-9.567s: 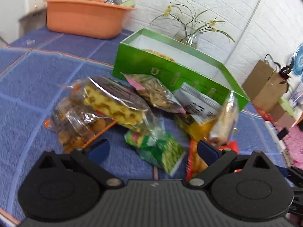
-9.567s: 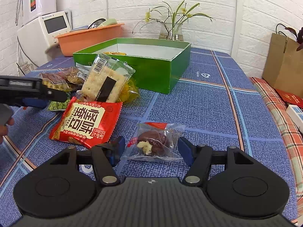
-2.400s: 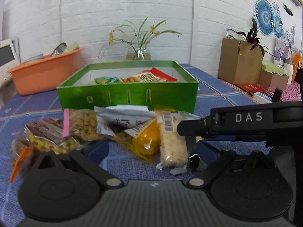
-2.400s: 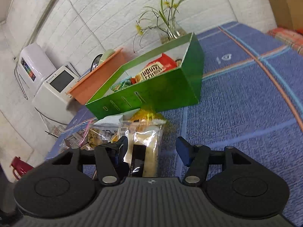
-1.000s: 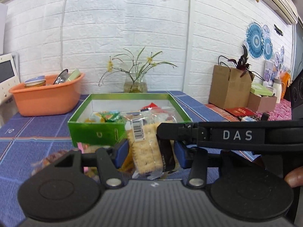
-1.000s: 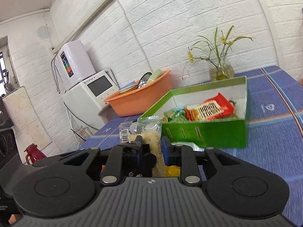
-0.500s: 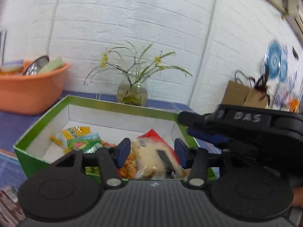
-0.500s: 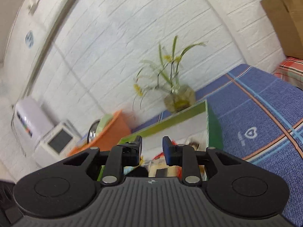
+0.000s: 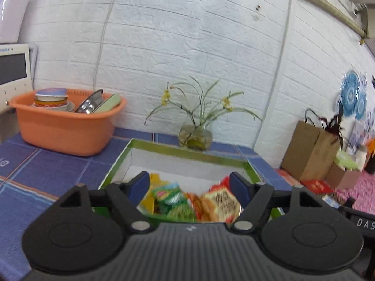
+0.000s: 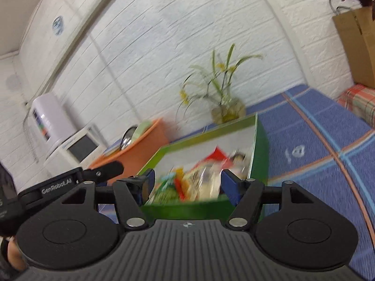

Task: Organize snacks
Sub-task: 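Carry both clear packs over the green box and open both grippers inside, then grasp a yellow chip bag with the left gripper while the right grasps a red-labelled yellow bag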

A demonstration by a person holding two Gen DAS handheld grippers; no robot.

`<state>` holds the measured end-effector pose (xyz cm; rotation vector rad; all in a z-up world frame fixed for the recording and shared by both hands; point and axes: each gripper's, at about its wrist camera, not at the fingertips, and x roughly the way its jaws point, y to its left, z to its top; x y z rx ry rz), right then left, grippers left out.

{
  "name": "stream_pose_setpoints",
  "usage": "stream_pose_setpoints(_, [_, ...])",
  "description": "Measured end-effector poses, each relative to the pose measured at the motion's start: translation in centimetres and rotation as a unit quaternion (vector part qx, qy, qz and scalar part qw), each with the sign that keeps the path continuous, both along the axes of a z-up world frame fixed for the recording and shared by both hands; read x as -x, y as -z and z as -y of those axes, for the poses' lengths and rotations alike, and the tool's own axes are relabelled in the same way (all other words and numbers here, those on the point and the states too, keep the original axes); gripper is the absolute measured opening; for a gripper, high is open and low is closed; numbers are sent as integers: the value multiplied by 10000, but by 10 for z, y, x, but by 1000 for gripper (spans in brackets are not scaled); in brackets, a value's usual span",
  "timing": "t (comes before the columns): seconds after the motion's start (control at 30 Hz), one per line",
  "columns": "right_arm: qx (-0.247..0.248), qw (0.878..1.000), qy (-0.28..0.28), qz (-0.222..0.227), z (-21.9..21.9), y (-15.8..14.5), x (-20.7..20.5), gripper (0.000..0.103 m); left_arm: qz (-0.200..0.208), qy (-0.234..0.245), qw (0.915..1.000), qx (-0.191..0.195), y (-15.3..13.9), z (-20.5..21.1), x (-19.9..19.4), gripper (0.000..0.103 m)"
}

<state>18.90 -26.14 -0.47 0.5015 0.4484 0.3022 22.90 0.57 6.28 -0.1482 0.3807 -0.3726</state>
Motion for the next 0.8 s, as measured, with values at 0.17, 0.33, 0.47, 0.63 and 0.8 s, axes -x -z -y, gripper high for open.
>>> stream_pose_setpoints(0.17, [215,9977,-479,-436,-2,3,27,103,-360,53,9989,-281,26,-4,50,99])
stream_pose_setpoints(0.33, [462,9931,-855,-650,-20,14,40,103,-645,164,9968,-444,62,9,89,99])
stream_pose_setpoints(0.47, [255,9843,-1319,-1143,-37,32,33,103,-586,447,9924,-983,84,33,92,99])
stream_pose_setpoints(0.63, [739,9808,-1296,-1258,-55,40,32,68,-951,973,9903,-278,92,24,86,58])
stream_pose_setpoints(0.8, [923,9843,-1288,-778,-63,21,59,66,-444,926,9938,-422,76,24,119,54])
